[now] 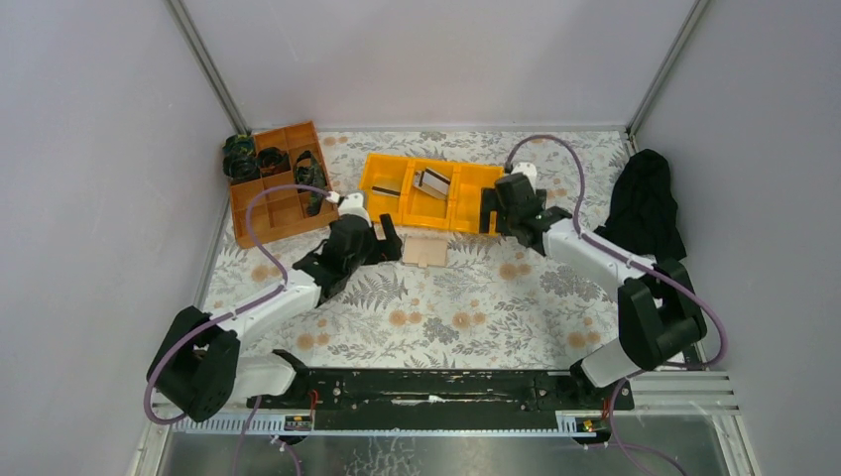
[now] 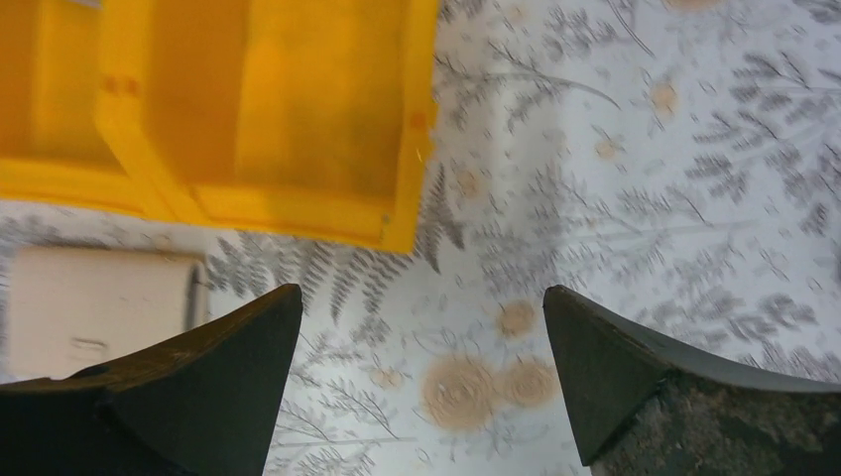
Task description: Take the credit cards out of the card holder
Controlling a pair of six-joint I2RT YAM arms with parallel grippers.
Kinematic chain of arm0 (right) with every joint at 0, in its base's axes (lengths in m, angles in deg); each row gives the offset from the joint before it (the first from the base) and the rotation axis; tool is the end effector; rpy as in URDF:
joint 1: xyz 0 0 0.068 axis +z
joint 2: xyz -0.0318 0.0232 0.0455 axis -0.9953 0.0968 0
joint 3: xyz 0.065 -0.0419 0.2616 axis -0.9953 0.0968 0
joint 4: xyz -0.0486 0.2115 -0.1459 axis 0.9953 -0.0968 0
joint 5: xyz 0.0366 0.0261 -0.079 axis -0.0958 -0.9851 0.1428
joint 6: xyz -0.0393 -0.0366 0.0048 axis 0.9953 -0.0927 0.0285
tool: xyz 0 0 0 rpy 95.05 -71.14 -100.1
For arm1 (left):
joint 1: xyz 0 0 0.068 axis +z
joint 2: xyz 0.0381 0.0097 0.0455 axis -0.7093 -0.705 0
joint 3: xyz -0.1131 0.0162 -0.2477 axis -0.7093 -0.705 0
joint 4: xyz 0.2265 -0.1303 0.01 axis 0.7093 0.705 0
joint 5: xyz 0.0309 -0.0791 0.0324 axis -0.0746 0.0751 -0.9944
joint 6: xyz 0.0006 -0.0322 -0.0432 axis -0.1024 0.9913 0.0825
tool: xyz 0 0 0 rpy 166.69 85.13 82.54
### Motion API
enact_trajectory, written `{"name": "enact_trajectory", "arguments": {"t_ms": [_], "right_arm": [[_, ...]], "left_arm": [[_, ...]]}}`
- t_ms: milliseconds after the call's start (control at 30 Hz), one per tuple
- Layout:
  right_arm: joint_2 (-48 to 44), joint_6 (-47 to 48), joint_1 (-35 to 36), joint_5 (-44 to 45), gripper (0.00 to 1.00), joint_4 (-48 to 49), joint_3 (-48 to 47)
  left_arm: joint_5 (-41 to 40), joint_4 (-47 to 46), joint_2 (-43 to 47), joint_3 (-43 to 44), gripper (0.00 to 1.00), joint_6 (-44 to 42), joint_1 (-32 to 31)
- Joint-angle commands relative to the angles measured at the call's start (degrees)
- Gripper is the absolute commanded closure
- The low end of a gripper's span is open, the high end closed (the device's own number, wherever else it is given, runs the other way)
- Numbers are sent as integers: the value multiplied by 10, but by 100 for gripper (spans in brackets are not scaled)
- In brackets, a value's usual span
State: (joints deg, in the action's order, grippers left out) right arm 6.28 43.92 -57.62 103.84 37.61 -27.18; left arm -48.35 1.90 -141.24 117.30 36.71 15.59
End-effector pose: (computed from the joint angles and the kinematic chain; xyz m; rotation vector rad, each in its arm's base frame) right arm 0.3086 0.1455 0.2454 -0.0087 2.2370 0.1291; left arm 0.2317 -0.1247 0.2129 -0.1411 2.1487 -0.4544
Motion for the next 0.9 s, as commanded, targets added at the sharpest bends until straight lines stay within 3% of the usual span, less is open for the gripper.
{"name": "enact_trajectory", "arguments": {"t_ms": [0, 133, 167, 333, 400, 467, 600, 667, 800, 867], "right_arm": [[-83, -12, 64, 203, 1, 31, 45], [-91, -73, 61, 299, 1, 35, 78], [-85, -65, 59, 281, 1, 37, 78], [-65, -63, 59, 100, 28, 79, 81], [-67, -69, 59, 25, 38, 128, 104], [-66, -81, 59, -35, 43, 167, 119], [-37, -111, 59, -135, 42, 226, 125], [-21, -124, 58, -164, 41, 234, 118], [0, -137, 59, -192, 41, 253, 118], [3, -136, 59, -195, 39, 258, 119]], "left_arm": [[-84, 55, 7, 16, 0, -35, -71], [-85, 36, -11, 20, 0, -51, -111], [-83, 33, -24, 24, 0, -49, -113], [-117, 78, -129, 83, 2, -45, -128], [-118, 78, -148, 90, 9, -38, -130], [-123, 73, -153, 89, 24, -29, -131], [-124, 53, -151, 80, 48, -32, -129], [-121, 53, -157, 84, 63, -32, -128], [-106, 51, -176, 92, 83, -27, -120], [-83, 43, -175, 88, 83, -21, -107]]}}
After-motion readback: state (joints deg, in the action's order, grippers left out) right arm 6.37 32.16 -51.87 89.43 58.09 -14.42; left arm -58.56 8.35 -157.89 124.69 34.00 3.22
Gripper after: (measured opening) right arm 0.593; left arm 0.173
